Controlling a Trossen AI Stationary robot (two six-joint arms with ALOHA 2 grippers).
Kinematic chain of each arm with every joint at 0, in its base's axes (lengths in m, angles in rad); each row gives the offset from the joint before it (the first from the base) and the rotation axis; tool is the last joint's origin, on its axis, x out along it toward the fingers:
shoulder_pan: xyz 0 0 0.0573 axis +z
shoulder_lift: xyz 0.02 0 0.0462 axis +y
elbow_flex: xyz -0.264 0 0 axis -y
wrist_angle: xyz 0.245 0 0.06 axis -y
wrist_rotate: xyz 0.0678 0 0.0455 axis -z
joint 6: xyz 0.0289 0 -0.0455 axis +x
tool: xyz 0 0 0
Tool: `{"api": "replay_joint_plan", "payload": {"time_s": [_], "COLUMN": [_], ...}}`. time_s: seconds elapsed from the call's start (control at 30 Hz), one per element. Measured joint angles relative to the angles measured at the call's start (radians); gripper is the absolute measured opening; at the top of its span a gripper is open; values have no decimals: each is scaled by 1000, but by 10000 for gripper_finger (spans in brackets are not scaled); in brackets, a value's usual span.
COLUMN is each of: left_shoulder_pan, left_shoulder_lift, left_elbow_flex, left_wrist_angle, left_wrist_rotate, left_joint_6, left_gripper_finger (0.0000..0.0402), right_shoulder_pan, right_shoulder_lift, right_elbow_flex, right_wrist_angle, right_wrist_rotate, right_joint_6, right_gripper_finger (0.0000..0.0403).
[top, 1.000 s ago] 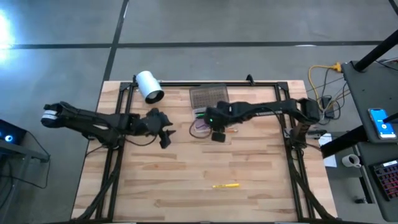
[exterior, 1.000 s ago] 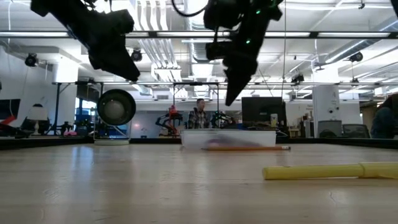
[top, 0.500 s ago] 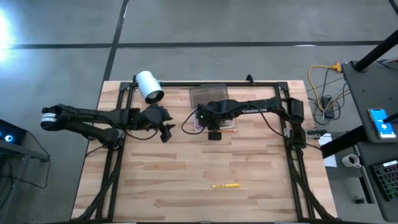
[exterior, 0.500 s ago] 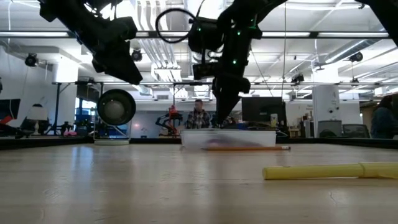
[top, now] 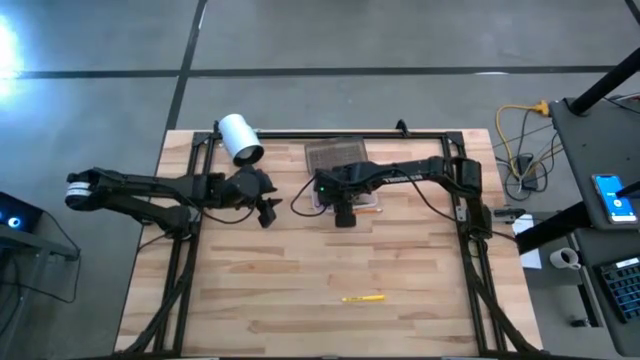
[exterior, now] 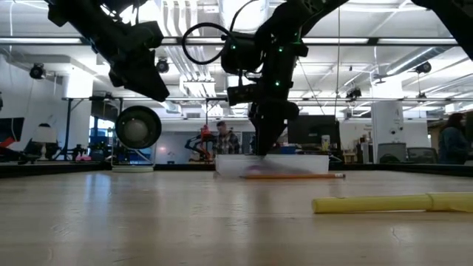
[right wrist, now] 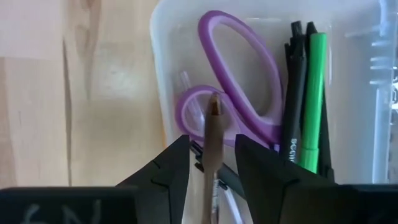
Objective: Pick & place school supplies into a supply box
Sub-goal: Adjust the brown pen in the supply box
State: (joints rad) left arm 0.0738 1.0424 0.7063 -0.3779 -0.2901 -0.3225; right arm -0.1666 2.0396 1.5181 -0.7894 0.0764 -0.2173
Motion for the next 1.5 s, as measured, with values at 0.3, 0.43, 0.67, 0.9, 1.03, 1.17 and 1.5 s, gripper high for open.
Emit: {"api": "replay_joint_plan", "payload": {"time_s": [0.3, 0.43, 0.67, 0.9, 1.03, 1.17, 1.5], "left_shoulder_pan": [0, 0, 0, 0, 0, 0, 0], "left_shoulder_lift": [0, 0, 0, 0, 0, 0, 0], "left_elbow_flex": [0, 0, 0, 0, 0, 0, 0], "left_wrist_angle": [0, 0, -1, -1, -1, 0, 0], "left_wrist_rotate": [0, -1, -2, -2, -2, -2, -2], "left_joint_6": [-1, -1, -10, -10, -10, -10, -10], "left_gripper_finger": [164, 164, 164, 164, 164, 164, 164], "right_shoulder_pan": [-30, -34, -34, -60, -61, -60, -72], "right_shoulder_lift": [1, 28, 43, 17, 11, 9, 133], "right_elbow_flex": [-14, -15, -2, 35, 64, 101, 215], "right_wrist_angle": [27, 18, 9, -54, -84, -81, -104], "right_wrist_rotate": [-36, -49, -46, 9, 34, 36, 110], "right_joint_6": [-29, -28, -47, -52, -53, -131, -362], "right_gripper_finger": [93, 85, 75, 23, 23, 23, 27]}}
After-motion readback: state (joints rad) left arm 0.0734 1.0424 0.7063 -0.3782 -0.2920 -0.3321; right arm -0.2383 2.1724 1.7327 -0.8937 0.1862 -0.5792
